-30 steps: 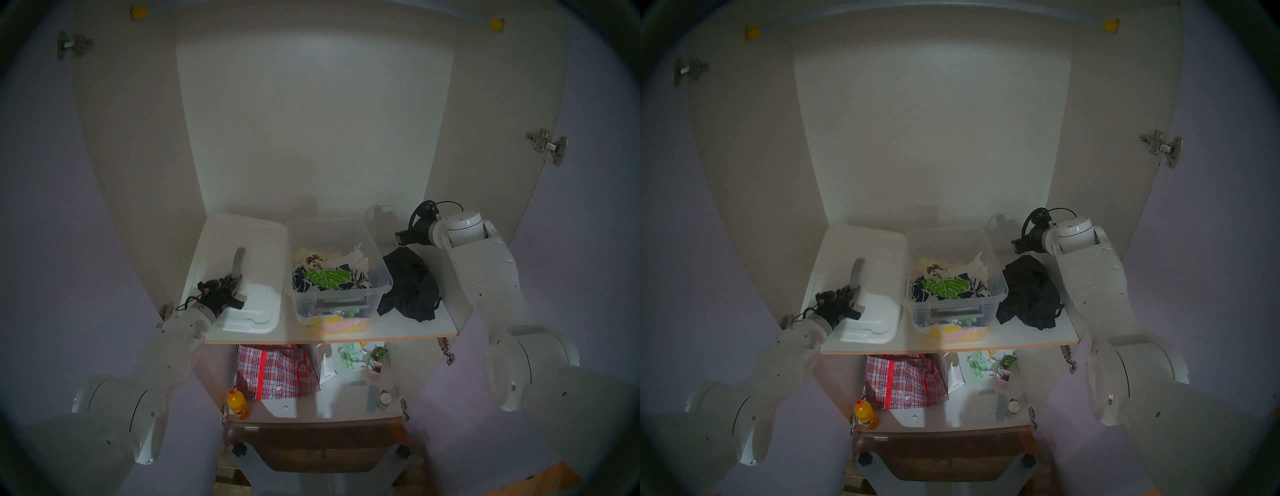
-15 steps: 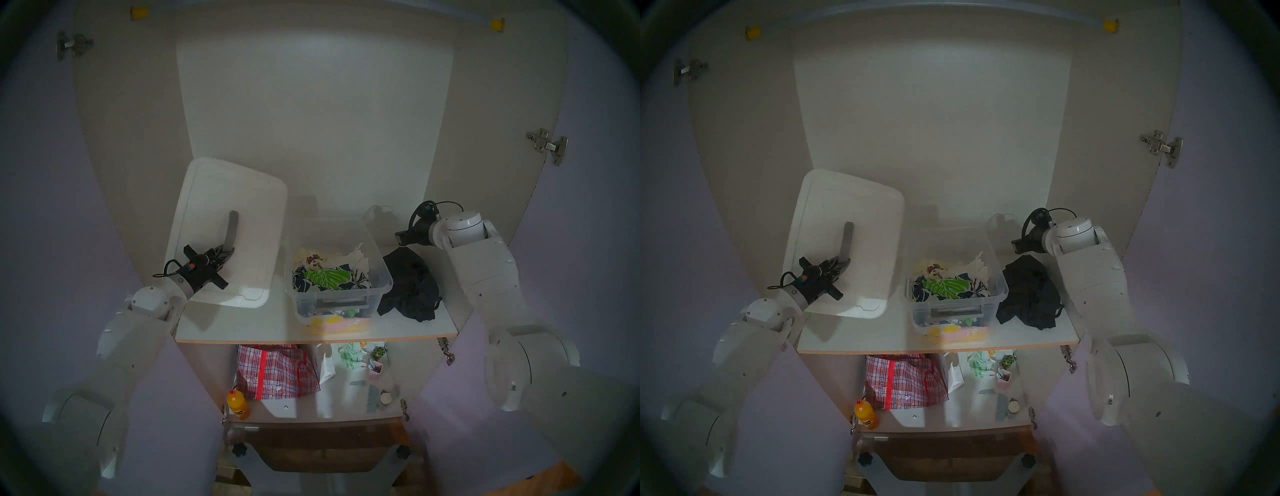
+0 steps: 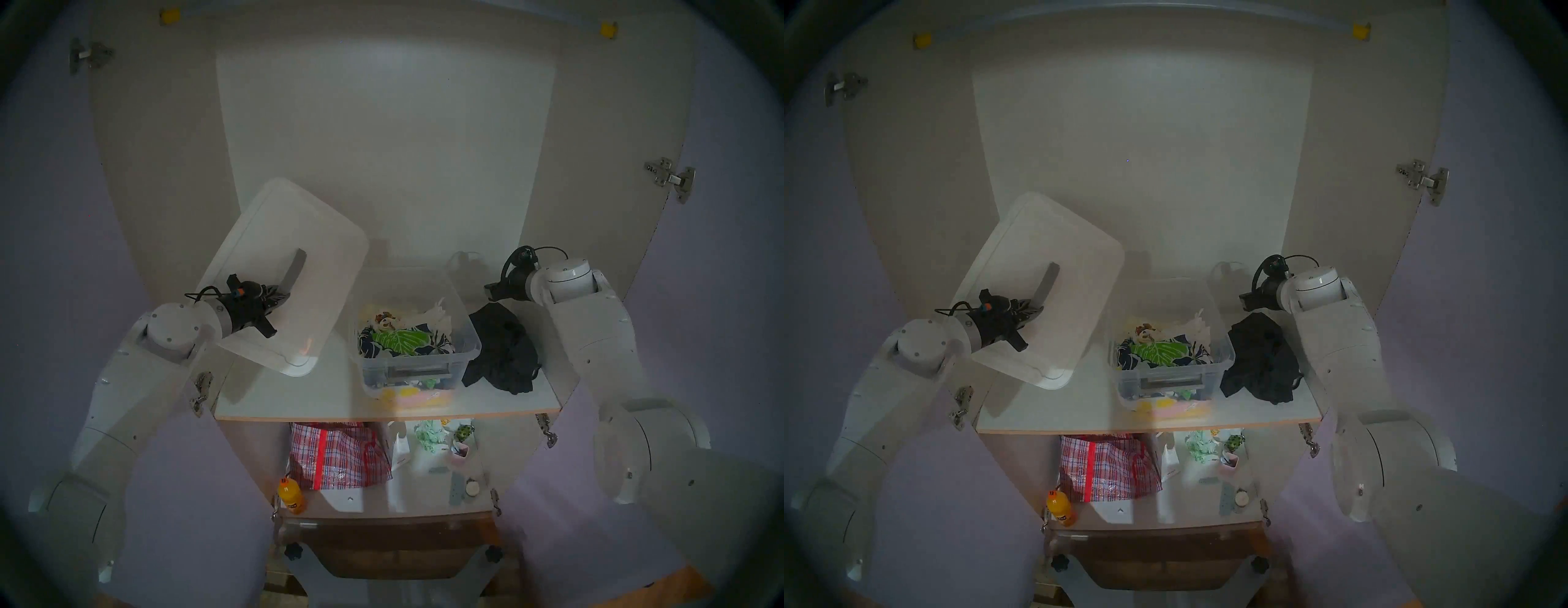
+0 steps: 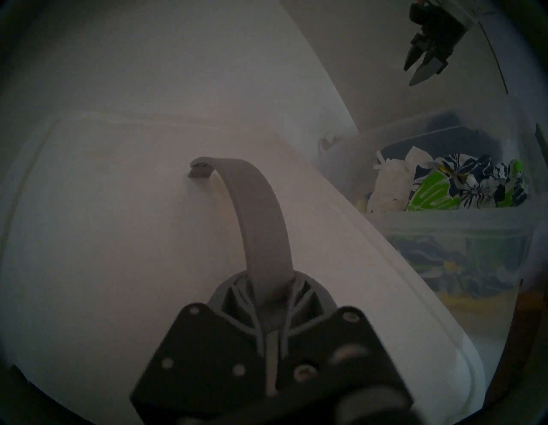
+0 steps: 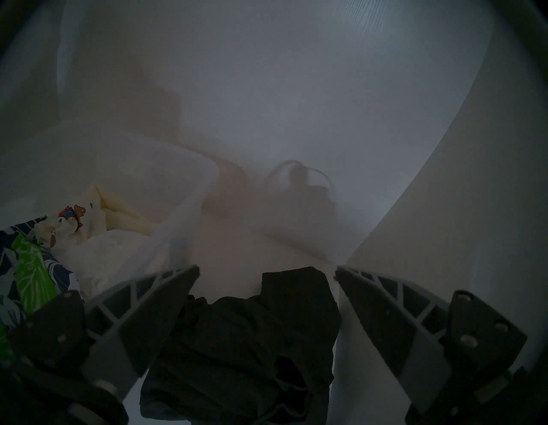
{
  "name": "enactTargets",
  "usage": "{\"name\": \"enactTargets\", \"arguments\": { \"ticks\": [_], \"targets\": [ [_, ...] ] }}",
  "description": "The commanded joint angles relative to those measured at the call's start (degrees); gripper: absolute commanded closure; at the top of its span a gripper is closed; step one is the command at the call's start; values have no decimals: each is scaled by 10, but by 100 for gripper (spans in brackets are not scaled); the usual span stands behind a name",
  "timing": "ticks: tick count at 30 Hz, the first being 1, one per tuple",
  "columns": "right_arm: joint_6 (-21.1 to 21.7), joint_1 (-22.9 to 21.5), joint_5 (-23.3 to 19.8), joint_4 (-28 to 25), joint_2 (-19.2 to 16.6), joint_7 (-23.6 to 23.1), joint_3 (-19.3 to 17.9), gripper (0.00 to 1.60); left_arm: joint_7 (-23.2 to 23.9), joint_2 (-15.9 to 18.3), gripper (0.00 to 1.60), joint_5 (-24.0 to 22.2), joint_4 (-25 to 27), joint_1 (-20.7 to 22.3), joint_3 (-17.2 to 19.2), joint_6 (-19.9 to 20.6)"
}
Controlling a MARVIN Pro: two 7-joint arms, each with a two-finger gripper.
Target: Take clothing out of the storage bin and put the lid back on the bin
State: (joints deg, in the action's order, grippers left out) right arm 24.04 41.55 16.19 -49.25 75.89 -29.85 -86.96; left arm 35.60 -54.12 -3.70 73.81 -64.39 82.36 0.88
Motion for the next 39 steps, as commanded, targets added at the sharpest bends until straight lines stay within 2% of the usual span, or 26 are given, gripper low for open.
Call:
{"name": "enactTargets", "arguments": {
  "ticks": [1, 7, 10, 14, 18, 20, 23, 26, 30, 34, 36, 38, 39],
  "targets": [
    [-3, -19, -1, -14, 1, 2, -1, 0, 31, -4, 160, -58, 13, 44, 30, 78],
    [-3, -19, -1, -14, 1, 2, -1, 0, 28, -36, 160, -140, 6, 89, 48, 186],
    [-2, -19, -1, -14, 1, 2, -1, 0, 23, -45, 160, -188, 17, 101, 36, 249],
    [-2, -19, -1, -14, 1, 2, -1, 0, -9, -68, 160, -247, 39, 98, 27, 311],
    [-2, -19, -1, -15, 1, 2, -1, 0, -46, -77, 160, -264, 67, 100, -2, 384],
    [-2, -19, -1, -15, 1, 2, -2, 0, -66, -83, 160, -268, 73, 101, -10, 405],
    [-2, -19, -1, -15, 1, 2, -2, 0, -96, -106, 160, -263, 59, 108, -25, 420],
    [-2, -19, -1, -15, 1, 2, -2, 0, -108, -121, 160, -250, 37, 113, -47, 413],
    [-2, -19, -1, -15, 1, 2, -2, 0, -89, -134, 160, -257, 4, 128, -68, 382],
    [-2, -19, -1, -14, 1, 2, -1, 0, -77, -144, 160, -258, -25, 150, -83, 369],
    [-2, -19, -1, -14, 1, 2, -1, 0, -62, -145, 160, -262, -34, 154, -86, 358],
    [-2, -19, -1, -14, 1, 2, -1, 0, -27, -142, 160, -265, -55, 166, -96, 347],
    [-2, -19, -1, -14, 1, 2, -1, 0, -27, -142, 160, -265, -55, 166, -96, 347]
  ]
}}
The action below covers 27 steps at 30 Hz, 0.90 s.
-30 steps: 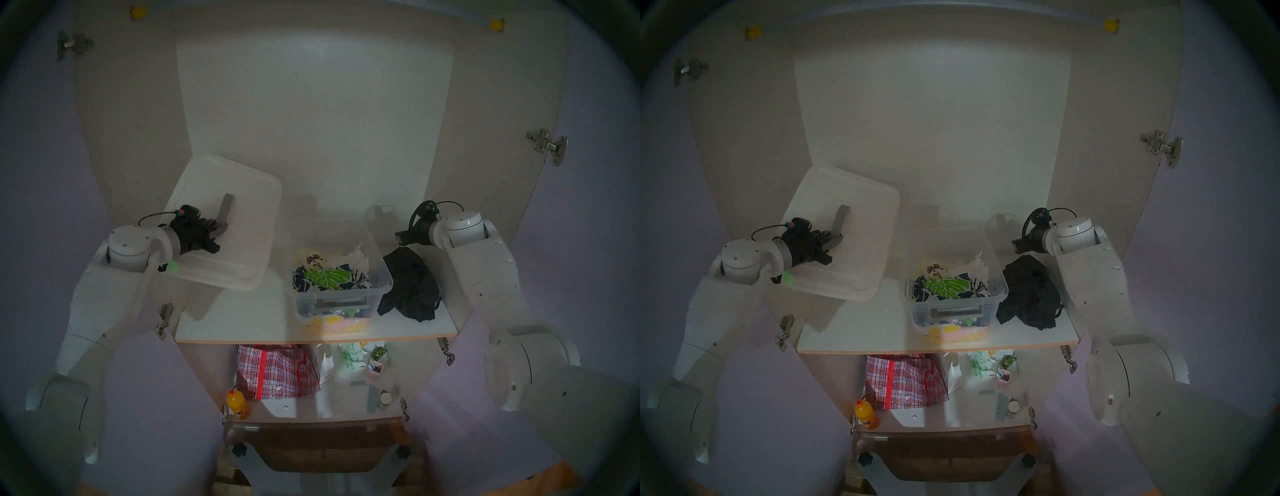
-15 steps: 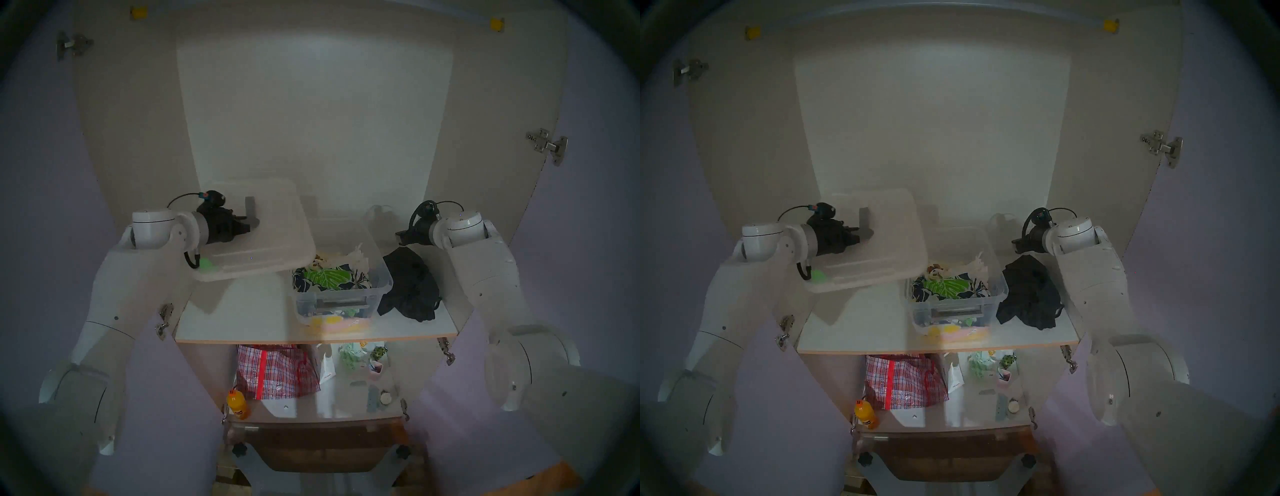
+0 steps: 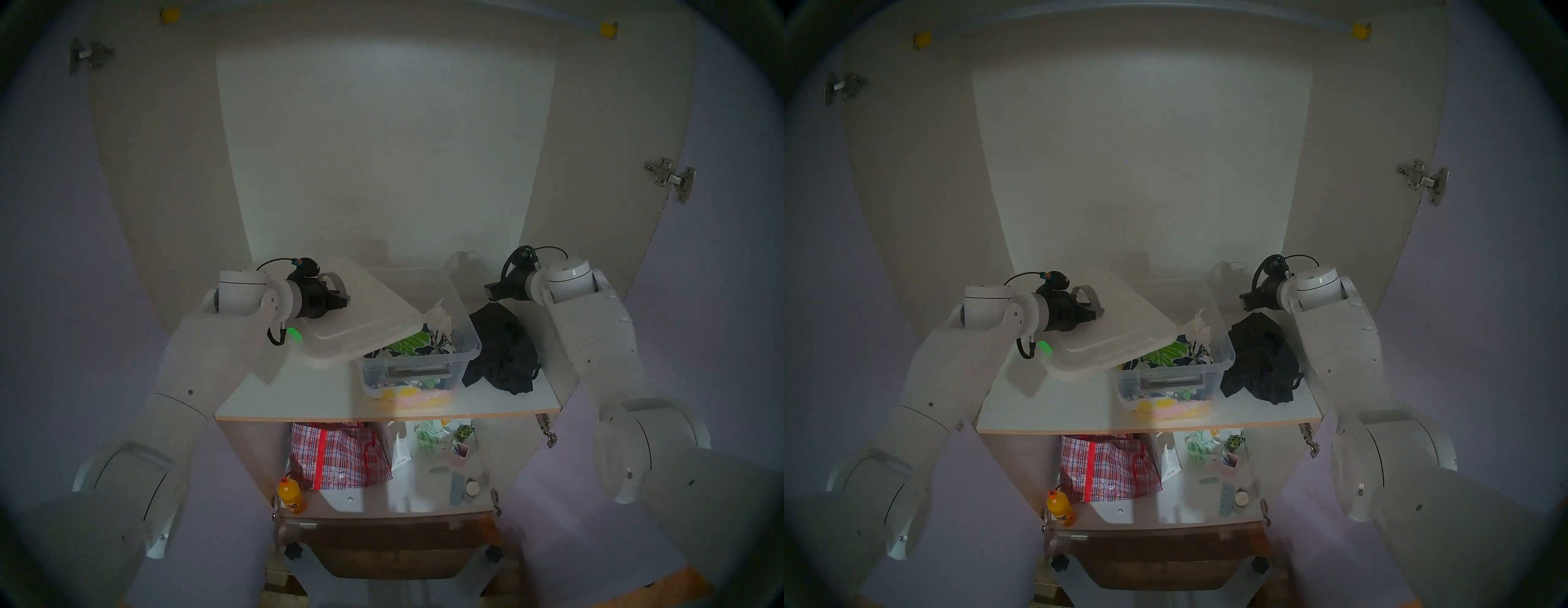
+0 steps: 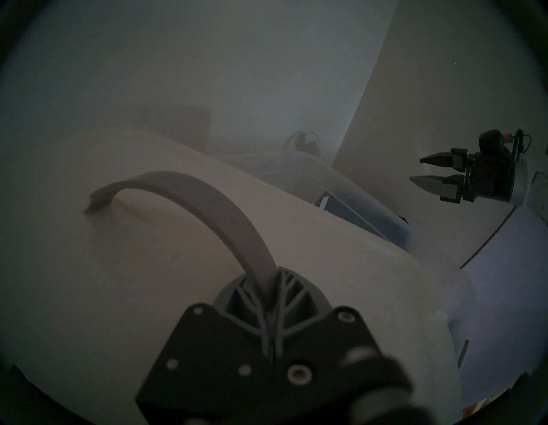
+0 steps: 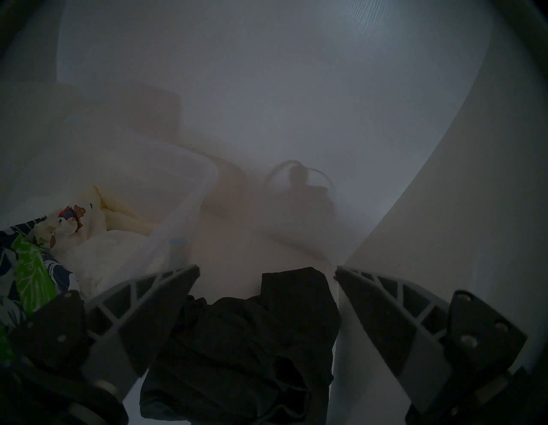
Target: Take clothing out of the storage bin and put the lid back on the bin
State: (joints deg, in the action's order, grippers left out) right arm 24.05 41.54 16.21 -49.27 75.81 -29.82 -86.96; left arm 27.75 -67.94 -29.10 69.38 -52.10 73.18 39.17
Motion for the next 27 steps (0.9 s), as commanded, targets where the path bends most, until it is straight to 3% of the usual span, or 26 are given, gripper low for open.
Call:
{"name": "enactTargets", "arguments": {
  "ticks": [1, 4, 5, 10, 12, 16, 17, 21, 27],
  "targets": [
    [-2, -19, -1, -14, 1, 2, -1, 0, 68, -3, 160, -15, -18, 45, -5, -42],
    [-4, -18, 0, -16, 0, 0, 0, 0, 116, -2, 160, -10, -50, 59, -12, -55],
    [-14, -15, -2, -17, -7, -24, 7, 0, 141, -8, 160, -8, -73, 69, -14, -64],
    [-32, -11, -7, -18, -12, -60, 9, 0, 201, -19, 160, -4, -121, 92, -27, -79],
    [-19, -24, -16, 3, -15, -99, 6, 0, 247, -22, 160, 0, -142, 102, -35, -92],
    [2, -50, -12, 36, -13, -111, -3, 0, 268, -21, 160, 9, -149, 106, -44, -106],
    [2, -58, -10, 49, -13, -115, -4, 0, 282, -20, 160, 19, -152, 109, -52, -137],
    [0, -73, -8, 72, -11, -116, -3, 0, 302, -16, 160, 36, -159, 121, -72, -175],
    [-8, -93, -6, 107, -9, -116, -1, 0, 375, -23, 160, 40, -230, 174, -120, -232]
  ]
}}
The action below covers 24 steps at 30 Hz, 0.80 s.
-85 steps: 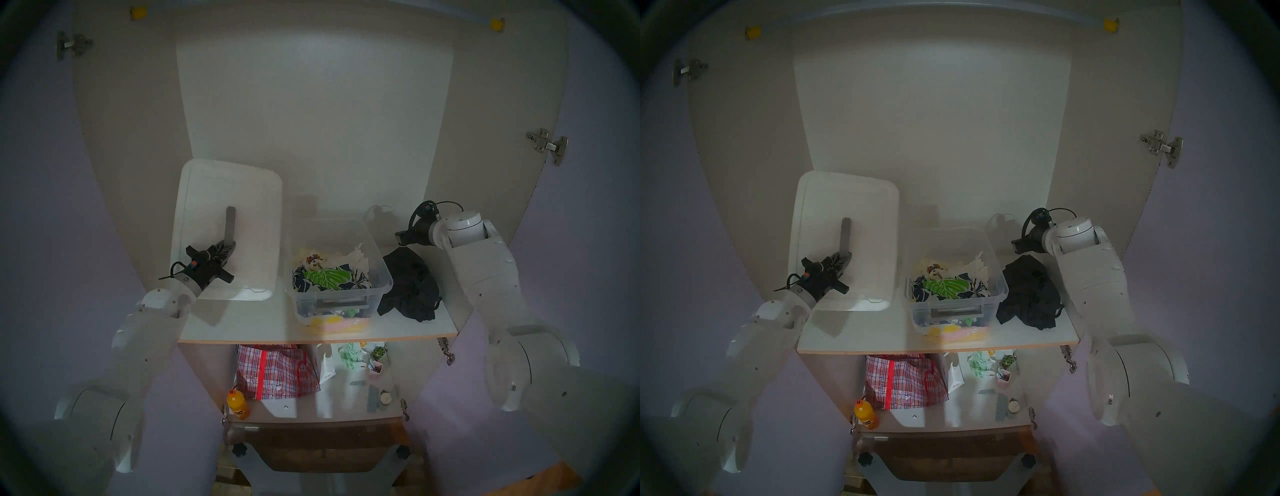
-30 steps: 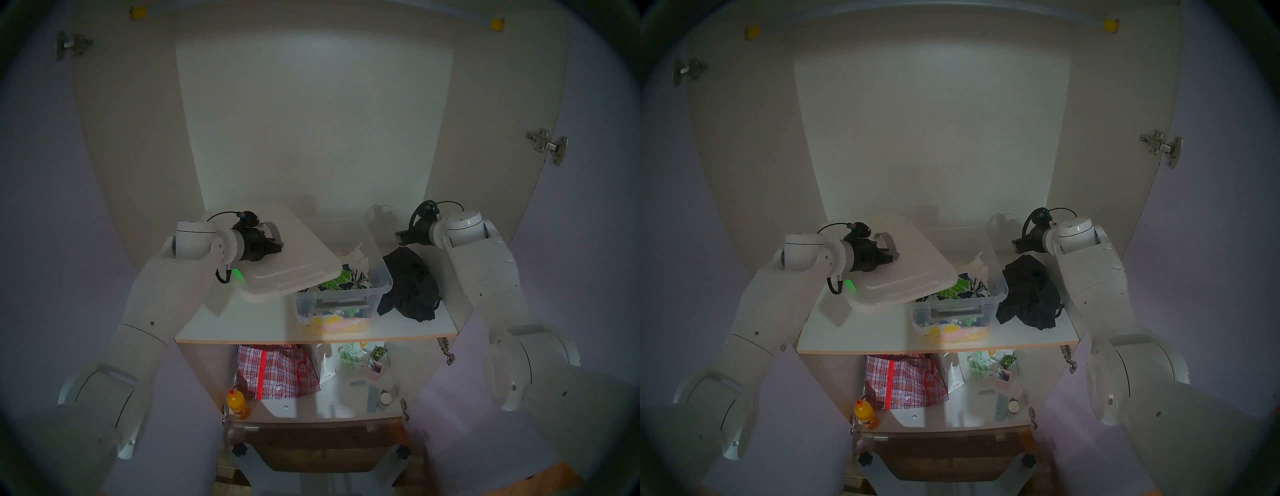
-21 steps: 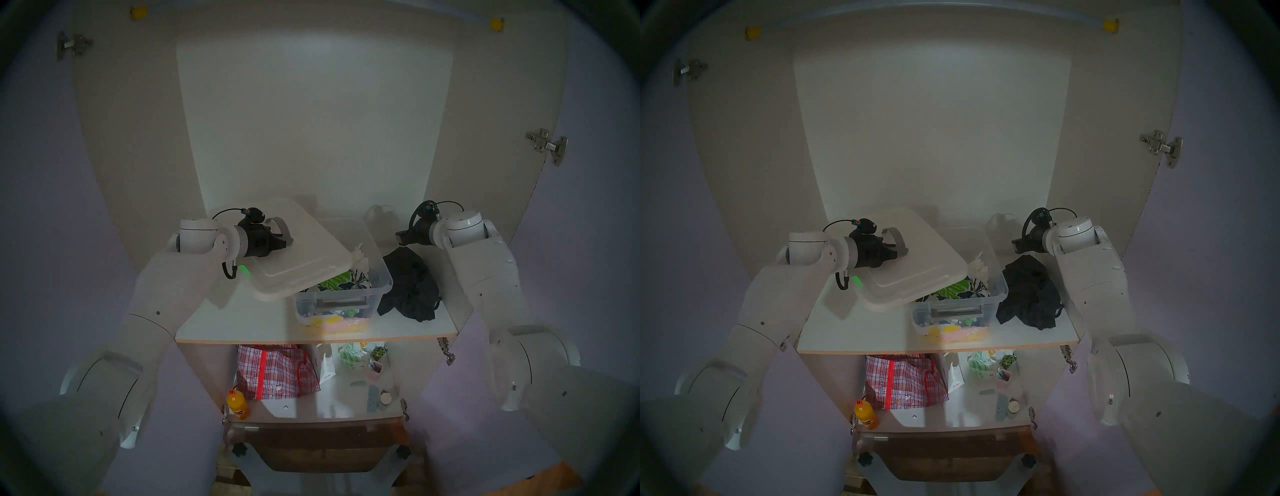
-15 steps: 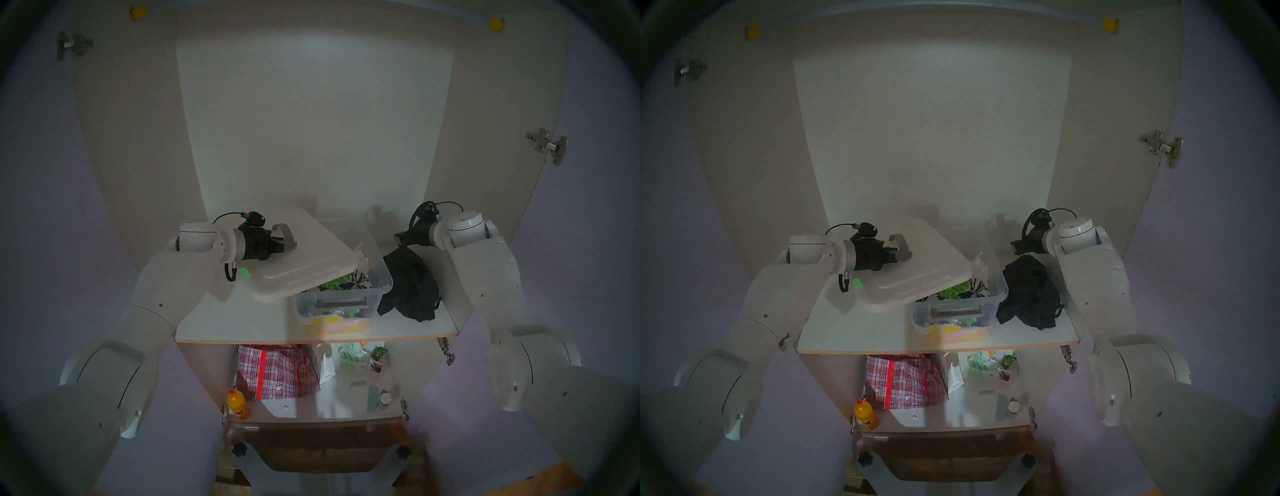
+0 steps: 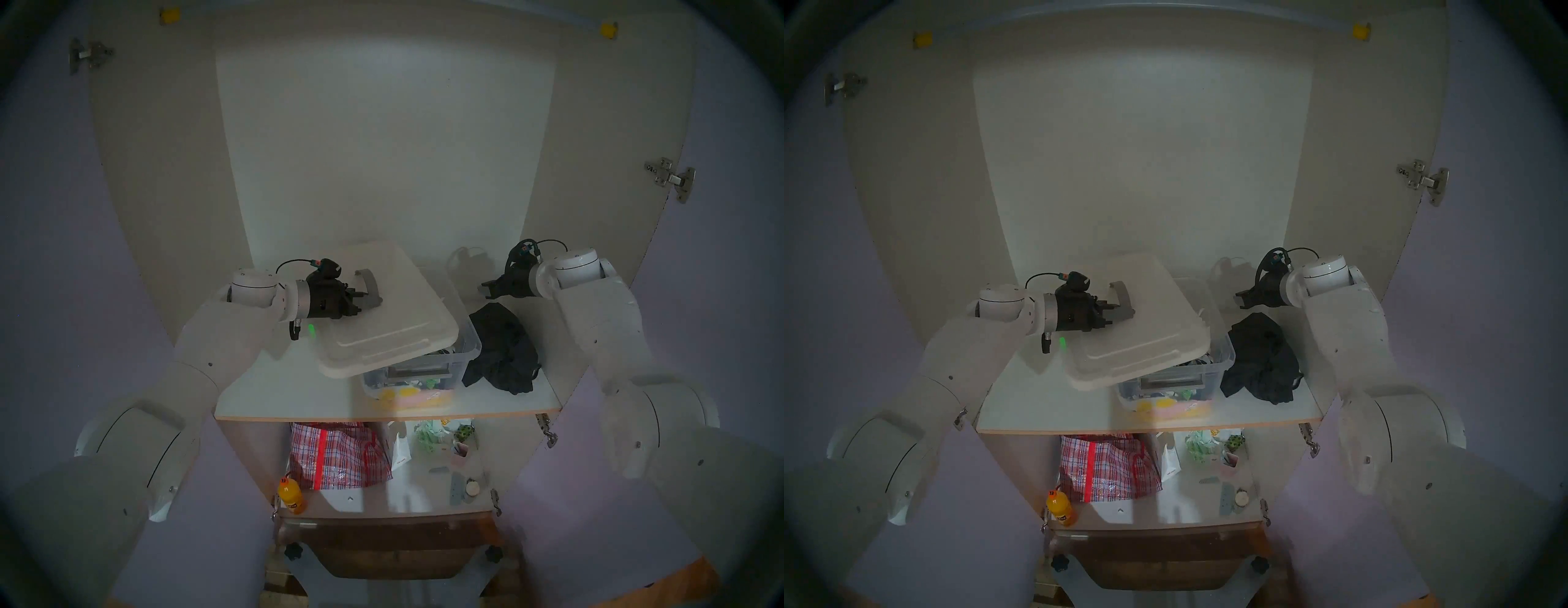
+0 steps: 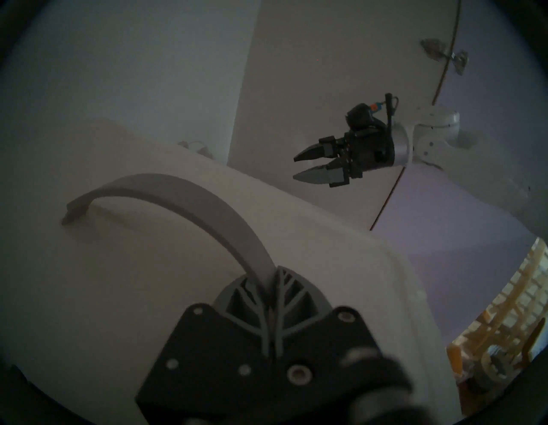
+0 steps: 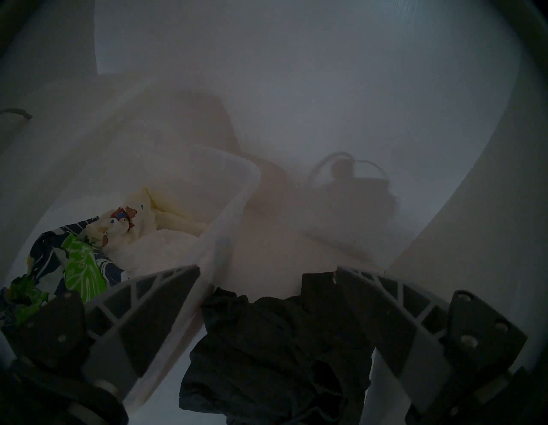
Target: Take clothing out of the storage bin and put the lid back on the bin
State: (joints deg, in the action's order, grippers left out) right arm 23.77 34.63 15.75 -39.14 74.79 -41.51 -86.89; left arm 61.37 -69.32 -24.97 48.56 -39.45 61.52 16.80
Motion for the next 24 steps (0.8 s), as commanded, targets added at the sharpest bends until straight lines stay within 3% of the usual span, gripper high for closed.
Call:
{"name": "enactTargets", "arguments": {
  "ticks": [1, 7, 11, 18, 24],
  "targets": [
    [-6, -25, -2, 8, 1, 0, -2, 0, 44, -13, 160, 3, -34, 55, -9, -16],
    [-9, -32, -1, 19, 1, 0, -1, 0, 88, -42, 160, 4, -138, 120, -42, -25],
    [-9, -33, -1, 21, 2, 0, -1, 0, 65, -69, 160, 3, -206, 155, -42, -26],
    [-10, -35, 0, 26, 2, 0, -1, 0, 83, -112, 160, 10, -310, 201, -50, -57],
    [-10, -36, 0, 28, 2, 0, -1, 0, 115, -124, 160, 15, -335, 202, -56, -98]
  ]
}}
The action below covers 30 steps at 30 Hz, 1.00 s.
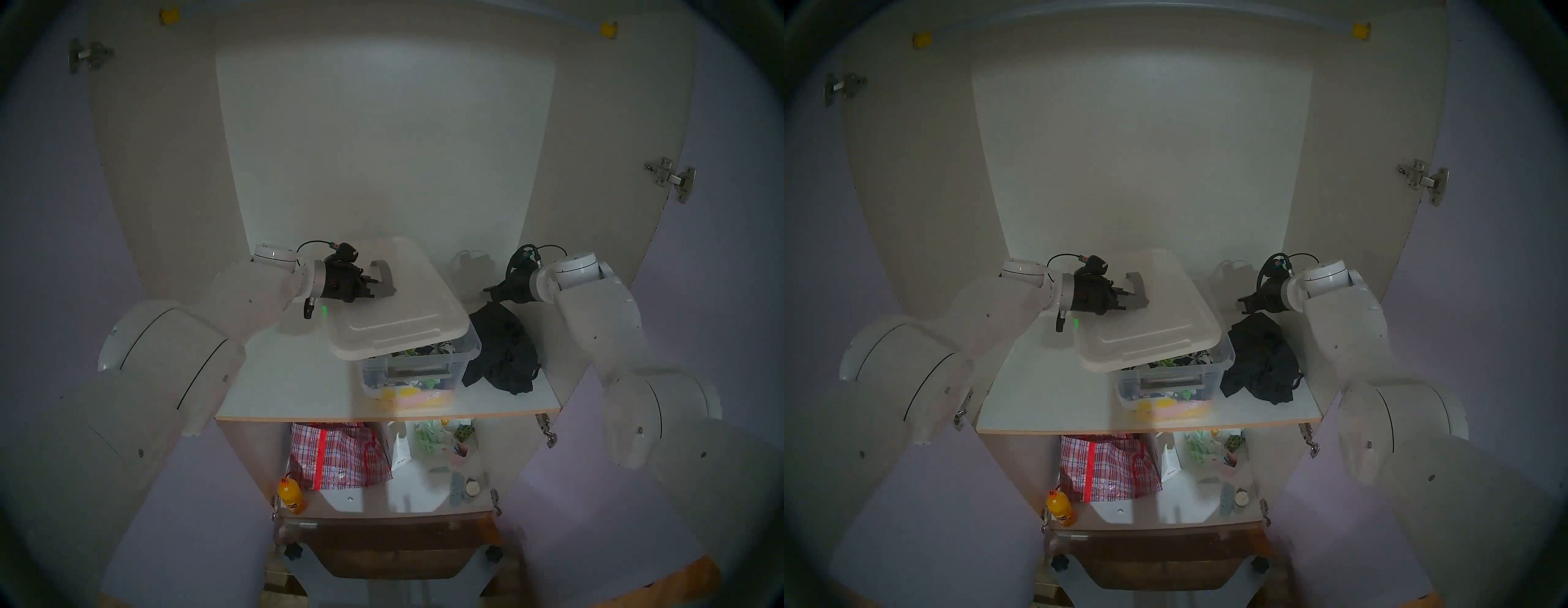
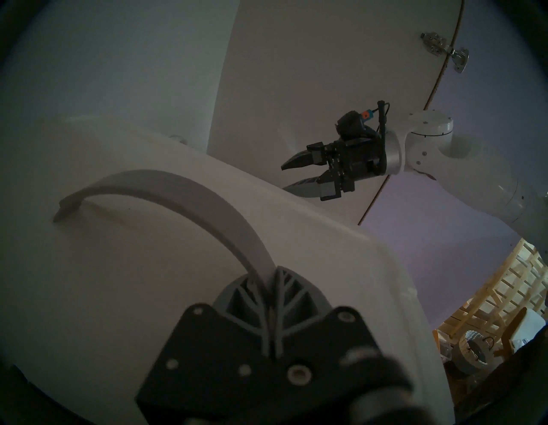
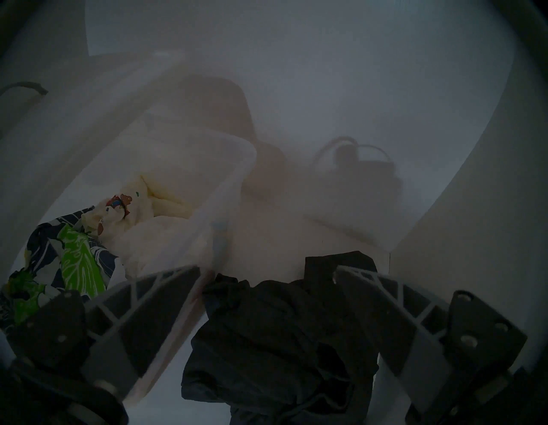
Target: Take clothing out of the storage bin and put the lid back on the bin
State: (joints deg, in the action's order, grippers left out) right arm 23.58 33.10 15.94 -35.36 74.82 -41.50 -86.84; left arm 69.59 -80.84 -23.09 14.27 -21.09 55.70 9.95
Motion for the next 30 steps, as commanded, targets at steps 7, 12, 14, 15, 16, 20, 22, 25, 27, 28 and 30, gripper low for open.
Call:
{"name": "enactTargets", "arguments": {
  "ticks": [7, 12, 14, 15, 16, 20, 22, 25, 27, 28, 30],
  "targets": [
    [-8, -22, -1, -8, 2, 0, -1, 0, 67, -9, 160, -2, 5, 17, 2, -67],
    [-9, -23, -1, -8, 2, 0, -1, 0, 89, -10, 160, 8, 5, 19, -5, -89],
    [-8, -23, -1, -8, 2, 0, -1, 0, 108, -10, 160, 1, 3, 16, 1, -99],
    [-8, -23, -1, -7, 2, 0, -1, 0, 112, -8, 160, 9, 4, 19, -7, -106],
    [-8, -23, -1, -7, 2, 0, -1, 0, 115, -8, 160, 8, 2, 20, -5, -106],
    [-8, -23, -1, -7, 2, 0, -1, 0, 112, -14, 160, 11, -6, 28, -4, -103],
    [-7, -23, -1, -7, 2, 0, -1, 0, 111, -19, 160, 16, -9, 31, -7, -102],
    [-7, -22, -1, -7, 2, 0, -1, 0, 102, -28, 160, 27, -15, 36, -17, -93],
    [-7, -22, -1, -7, 2, 0, -1, 0, 97, -32, 160, 30, -18, 38, -19, -92],
    [-7, -22, -1, -7, 2, 0, -1, 0, 91, -34, 160, 31, -20, 39, -20, -90],
    [-6, -22, -1, -7, 2, 0, -1, 0, 83, -37, 160, 36, -23, 43, -22, -90]
  ]
}}
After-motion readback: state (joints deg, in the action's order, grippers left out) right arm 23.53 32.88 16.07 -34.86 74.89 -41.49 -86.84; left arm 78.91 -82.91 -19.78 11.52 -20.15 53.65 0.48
